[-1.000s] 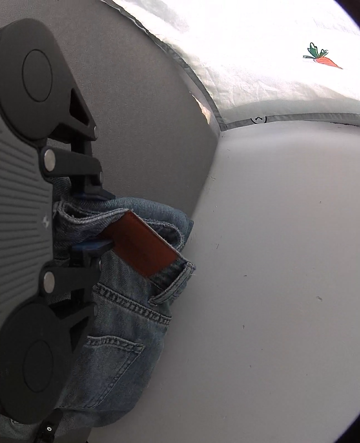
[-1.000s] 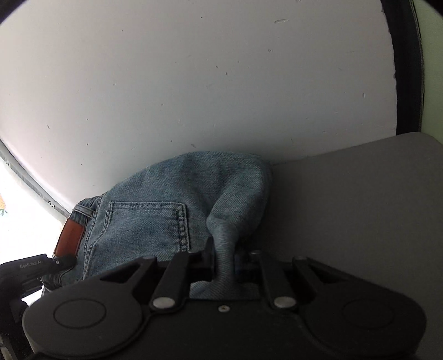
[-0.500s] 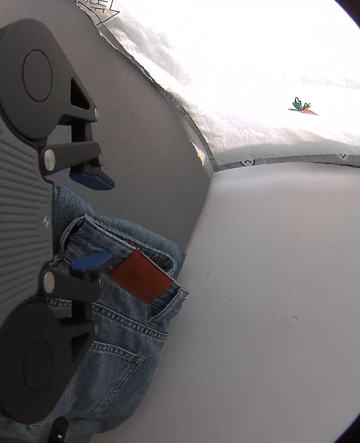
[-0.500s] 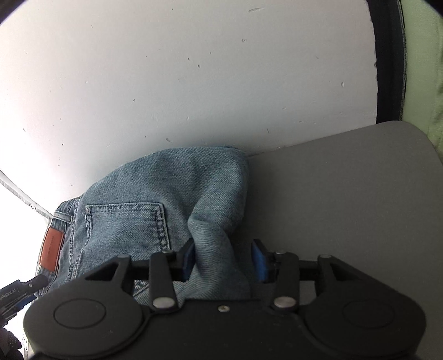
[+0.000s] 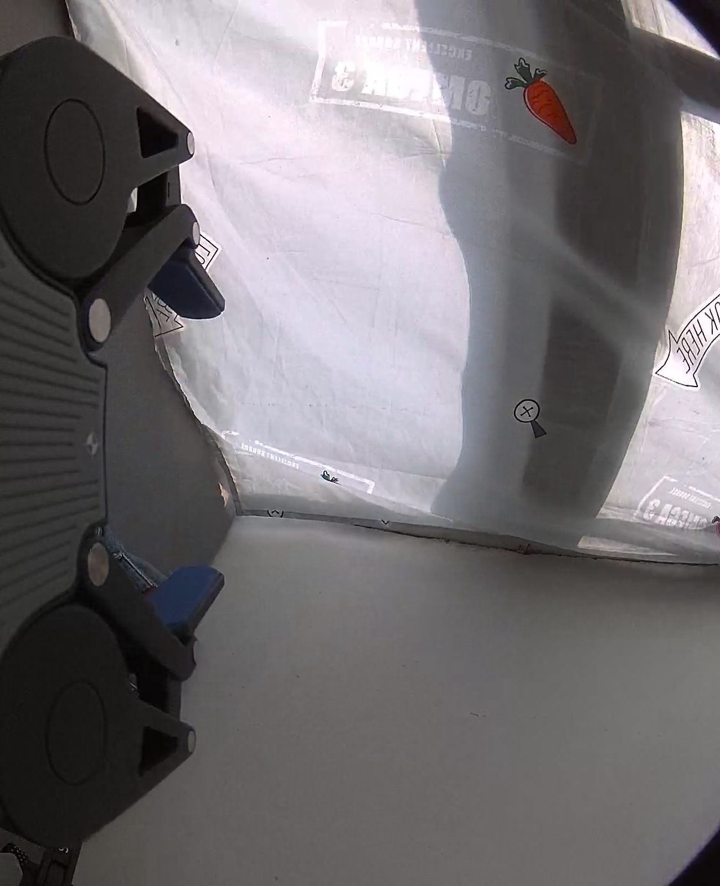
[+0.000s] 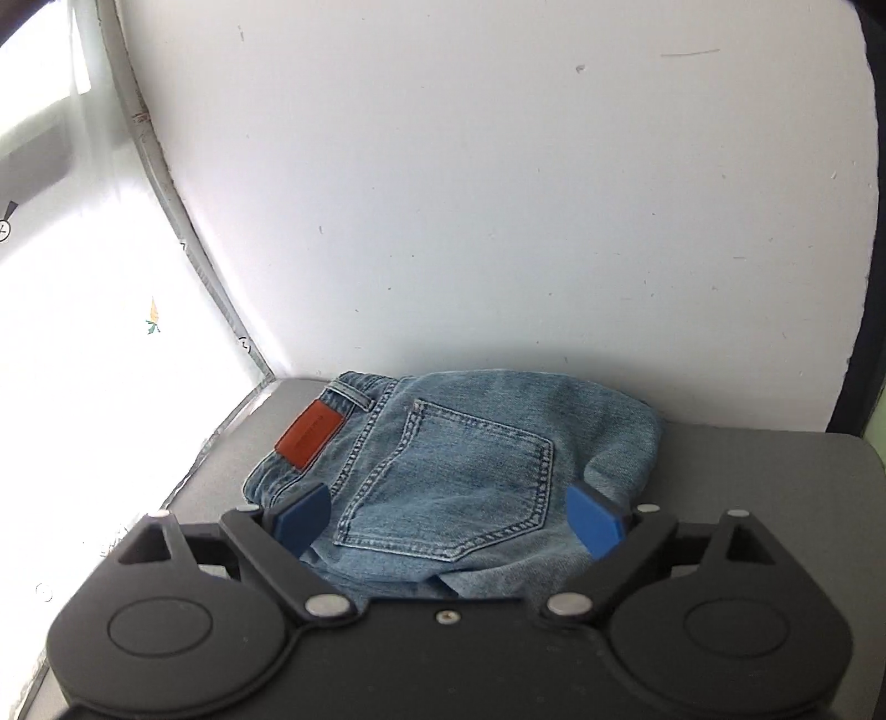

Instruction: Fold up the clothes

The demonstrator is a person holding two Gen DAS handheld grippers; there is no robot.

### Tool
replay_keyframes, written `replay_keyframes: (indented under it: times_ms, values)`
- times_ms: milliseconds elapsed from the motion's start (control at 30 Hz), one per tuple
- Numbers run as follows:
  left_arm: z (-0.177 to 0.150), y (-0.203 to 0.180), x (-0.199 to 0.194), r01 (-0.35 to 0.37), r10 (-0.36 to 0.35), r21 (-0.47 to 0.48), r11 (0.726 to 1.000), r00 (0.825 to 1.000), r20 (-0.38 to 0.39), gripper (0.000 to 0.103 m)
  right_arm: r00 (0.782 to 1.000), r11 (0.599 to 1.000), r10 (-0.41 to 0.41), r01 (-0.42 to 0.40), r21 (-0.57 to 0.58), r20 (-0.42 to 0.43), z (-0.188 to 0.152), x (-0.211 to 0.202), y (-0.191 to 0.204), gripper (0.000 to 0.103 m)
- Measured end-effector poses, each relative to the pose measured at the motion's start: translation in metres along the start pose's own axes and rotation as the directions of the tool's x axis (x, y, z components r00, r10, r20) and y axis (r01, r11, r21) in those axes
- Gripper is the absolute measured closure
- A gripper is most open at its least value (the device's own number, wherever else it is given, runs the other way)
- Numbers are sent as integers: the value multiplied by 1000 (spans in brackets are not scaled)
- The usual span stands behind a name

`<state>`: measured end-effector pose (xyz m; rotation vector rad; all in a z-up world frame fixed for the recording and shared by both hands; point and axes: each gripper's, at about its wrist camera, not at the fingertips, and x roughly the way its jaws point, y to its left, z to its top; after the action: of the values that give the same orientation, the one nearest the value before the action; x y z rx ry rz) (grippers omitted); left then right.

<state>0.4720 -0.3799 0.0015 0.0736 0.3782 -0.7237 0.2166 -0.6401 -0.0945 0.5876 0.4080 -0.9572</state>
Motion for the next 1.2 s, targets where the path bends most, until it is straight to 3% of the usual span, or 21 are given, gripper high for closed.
replay_keyframes:
  times_ms: [167, 300, 533, 600, 700, 833, 1033, 1200]
  values:
    - [-13, 5, -109, -150, 150, -9, 989, 984, 99, 0, 978, 961, 207, -196, -196, 37, -13, -54, 52, 1]
    - [-30, 8, -194, -254, 254, -23, 967, 956, 143, 0, 934, 893, 356, -330, -305, 32, -37, -104, 84, 1]
    - [-70, 16, -331, -429, 438, -86, 899, 883, 170, 0, 852, 778, 522, -495, -386, -41, -83, -203, 104, 1]
    - [-86, 14, -371, -480, 498, -137, 867, 851, 167, 0, 827, 737, 557, -533, -416, -74, -98, -235, 103, 1]
    - [-111, 10, -423, -508, 537, -192, 840, 831, 148, 0, 798, 665, 593, -561, -492, -108, -124, -283, 94, 1]
    - [-142, 3, -472, -536, 561, -219, 815, 825, 69, 0, 773, 580, 614, -580, -572, -161, -158, -344, 78, 1]
    - [-186, -2, -533, -562, 561, -234, 794, 824, -74, 0, 758, 549, 596, -626, -554, -265, -192, -403, 51, 1]
    - [-213, -12, -567, -602, 582, -194, 775, 799, -151, 0, 771, 542, 554, -620, -567, -314, -218, -439, 32, 1]
